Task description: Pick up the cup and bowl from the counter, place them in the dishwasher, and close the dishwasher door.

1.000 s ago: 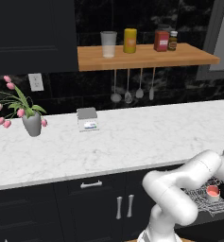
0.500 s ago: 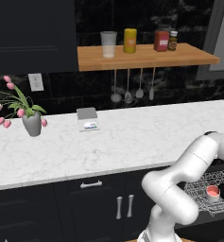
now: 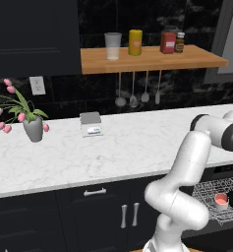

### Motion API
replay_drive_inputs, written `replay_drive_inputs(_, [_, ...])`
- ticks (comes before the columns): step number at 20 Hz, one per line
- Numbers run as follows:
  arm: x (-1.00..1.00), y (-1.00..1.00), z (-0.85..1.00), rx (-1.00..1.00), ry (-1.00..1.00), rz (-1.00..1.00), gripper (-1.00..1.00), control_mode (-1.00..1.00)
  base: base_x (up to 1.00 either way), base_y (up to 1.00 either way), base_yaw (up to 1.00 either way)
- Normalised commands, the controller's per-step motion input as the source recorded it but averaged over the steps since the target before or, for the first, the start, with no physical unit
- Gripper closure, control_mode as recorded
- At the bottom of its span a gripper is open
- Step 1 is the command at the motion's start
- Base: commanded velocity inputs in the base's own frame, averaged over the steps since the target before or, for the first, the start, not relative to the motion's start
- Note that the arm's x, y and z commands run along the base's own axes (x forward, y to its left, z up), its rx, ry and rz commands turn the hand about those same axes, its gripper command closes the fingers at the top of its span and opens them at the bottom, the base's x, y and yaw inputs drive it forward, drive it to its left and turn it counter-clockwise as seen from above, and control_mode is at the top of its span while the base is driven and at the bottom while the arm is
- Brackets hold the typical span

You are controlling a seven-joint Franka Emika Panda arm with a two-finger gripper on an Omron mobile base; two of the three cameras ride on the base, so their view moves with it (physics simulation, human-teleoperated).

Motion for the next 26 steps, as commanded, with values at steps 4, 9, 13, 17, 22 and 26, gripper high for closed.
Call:
replay_drive_inputs(4, [0.0,0.16,0.22,0.0,0.0,0.0,-1.0,-1.0,0.0,0.0,0.0])
replay_drive_inputs(9, [0.03,-0.09,0.34,0.06,0.01,0.04,-1.0,-1.0,0.0,0.0,0.0])
replay_drive_inputs(13, [-0.06,0.0,0.34,0.05,-0.02,0.0,-1.0,-1.0,0.0,0.0,0.0])
replay_drive_inputs(17, [-0.25,-0.17,0.24,0.12,-0.1,0.0,-1.0,-1.0,0.0,0.0,0.0])
replay_drive_inputs(22, [-0.25,-0.09,0.31,0.12,-0.08,0.0,-1.0,-1.0,0.0,0.0,0.0])
replay_drive_inputs(26, [-0.41,-0.04,0.1,0.06,-0.22,0.0,-1.0,-1.0,0.0,0.0,0.0])
